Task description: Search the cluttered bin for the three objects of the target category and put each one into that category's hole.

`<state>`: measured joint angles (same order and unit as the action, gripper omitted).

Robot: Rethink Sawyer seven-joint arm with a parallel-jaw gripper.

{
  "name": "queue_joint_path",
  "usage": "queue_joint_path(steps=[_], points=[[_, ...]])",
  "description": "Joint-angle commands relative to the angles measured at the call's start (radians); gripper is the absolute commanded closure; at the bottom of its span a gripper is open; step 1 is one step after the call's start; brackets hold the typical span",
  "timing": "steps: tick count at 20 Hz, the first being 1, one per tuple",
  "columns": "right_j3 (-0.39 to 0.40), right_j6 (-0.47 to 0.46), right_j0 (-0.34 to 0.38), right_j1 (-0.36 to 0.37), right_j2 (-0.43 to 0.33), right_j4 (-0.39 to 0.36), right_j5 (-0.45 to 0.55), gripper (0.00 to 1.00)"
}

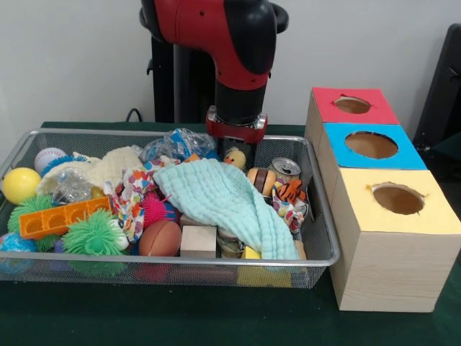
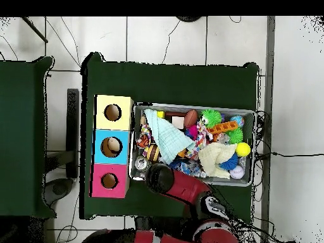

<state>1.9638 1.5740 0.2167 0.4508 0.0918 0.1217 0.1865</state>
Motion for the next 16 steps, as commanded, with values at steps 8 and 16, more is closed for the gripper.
queue_joint_path(steps=[8,16], points=[[0.010,0.206,0.033,-0.049,-0.088,-0.017,-0.226,0.00],[-0.015,0.172,0.009,-0.035,-0.059,-0.006,-0.162,1.00]])
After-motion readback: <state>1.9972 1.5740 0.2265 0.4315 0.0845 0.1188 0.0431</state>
